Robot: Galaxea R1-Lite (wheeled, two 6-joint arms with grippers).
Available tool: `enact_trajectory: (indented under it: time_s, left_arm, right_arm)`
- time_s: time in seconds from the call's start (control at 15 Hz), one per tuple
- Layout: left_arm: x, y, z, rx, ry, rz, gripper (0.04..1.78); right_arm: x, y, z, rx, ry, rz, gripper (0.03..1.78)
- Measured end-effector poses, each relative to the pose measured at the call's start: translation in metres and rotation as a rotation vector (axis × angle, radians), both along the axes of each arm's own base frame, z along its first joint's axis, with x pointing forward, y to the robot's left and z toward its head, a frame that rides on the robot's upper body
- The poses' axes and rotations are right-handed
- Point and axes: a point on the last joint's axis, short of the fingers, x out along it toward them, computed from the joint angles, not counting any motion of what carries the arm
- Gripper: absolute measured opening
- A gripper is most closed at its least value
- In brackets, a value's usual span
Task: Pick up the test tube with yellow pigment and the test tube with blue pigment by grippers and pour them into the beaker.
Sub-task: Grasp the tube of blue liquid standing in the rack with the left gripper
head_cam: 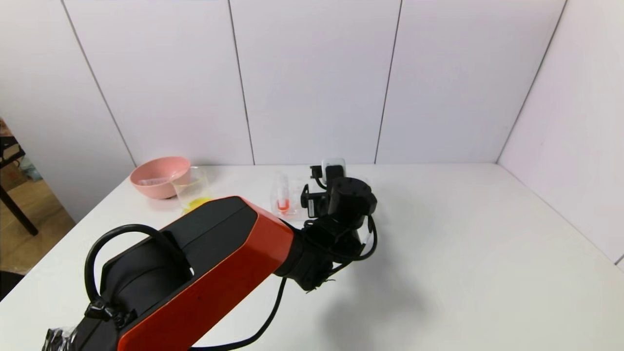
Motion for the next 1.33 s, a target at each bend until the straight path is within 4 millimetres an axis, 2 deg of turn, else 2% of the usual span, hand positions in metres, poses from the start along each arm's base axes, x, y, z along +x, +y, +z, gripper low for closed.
enact_trajectory:
  time_s: [0.73,0.87,1.07,1.33]
  left_arm:
    - [0.02,-0.003,-0.006,-0.027,0.015,-0.005,1.78]
    - [0.02,-0.003,-0.007,-0.024,0.019,-0.015,1.71]
    - [0.02,-0.004,-0.008,-0.024,0.021,-0.026,1.42]
    - [0.018,-0.006,-0.01,-0.02,0.028,-0.048,0.75]
  right_arm:
    - [0.0,0.0,0.0,0.0,0.001,0.0,1.77]
    - [0.0,0.0,0.0,0.0,0.0,0.0,1.77]
    - [0.0,0.0,0.0,0.0,0.0,0.0,1.77]
    - [0.0,0.0,0.0,0.0,0.0,0.0,1.77]
